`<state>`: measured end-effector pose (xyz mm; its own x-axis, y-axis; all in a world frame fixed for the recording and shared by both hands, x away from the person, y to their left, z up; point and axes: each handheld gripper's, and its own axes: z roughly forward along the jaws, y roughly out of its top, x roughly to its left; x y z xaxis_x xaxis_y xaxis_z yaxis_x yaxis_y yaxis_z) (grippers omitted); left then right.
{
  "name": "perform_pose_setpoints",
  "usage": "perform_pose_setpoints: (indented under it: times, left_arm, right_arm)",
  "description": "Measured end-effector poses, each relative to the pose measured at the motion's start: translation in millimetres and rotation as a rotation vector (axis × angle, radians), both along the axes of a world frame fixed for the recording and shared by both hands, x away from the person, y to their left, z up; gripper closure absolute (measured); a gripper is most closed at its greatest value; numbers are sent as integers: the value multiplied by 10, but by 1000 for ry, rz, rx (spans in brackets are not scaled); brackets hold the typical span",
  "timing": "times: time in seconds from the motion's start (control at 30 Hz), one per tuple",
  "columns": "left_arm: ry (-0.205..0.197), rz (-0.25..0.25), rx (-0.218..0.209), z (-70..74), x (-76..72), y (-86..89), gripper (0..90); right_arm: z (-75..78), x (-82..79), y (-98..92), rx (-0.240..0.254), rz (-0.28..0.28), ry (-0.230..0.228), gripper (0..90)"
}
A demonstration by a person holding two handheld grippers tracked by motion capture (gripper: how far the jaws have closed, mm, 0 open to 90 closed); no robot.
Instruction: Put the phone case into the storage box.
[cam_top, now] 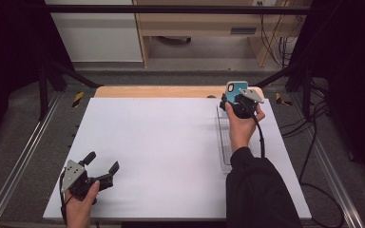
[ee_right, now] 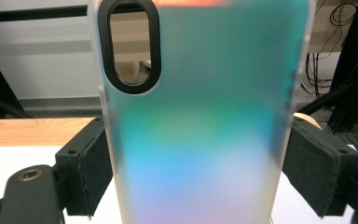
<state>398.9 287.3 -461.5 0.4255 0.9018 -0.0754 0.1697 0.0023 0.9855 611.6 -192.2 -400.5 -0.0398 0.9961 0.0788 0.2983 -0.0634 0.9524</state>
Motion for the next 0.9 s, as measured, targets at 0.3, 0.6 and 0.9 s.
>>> perform_pose_setpoints:
  times: [0.3, 0.6, 0.9]
  left_arm:
    - [3, -4, -1, -4, 3, -14, 31]
    - [4, -12, 6, -7, 6, -26, 31]
    - [4, -12, 7, -8, 9, -32, 31]
  right_arm:
    - [-80, 66, 24, -10, -1, 20, 172]
    - [-158, 142, 49, 1, 4, 30, 172]
    - [-230, 187, 32, -24, 11, 19, 172]
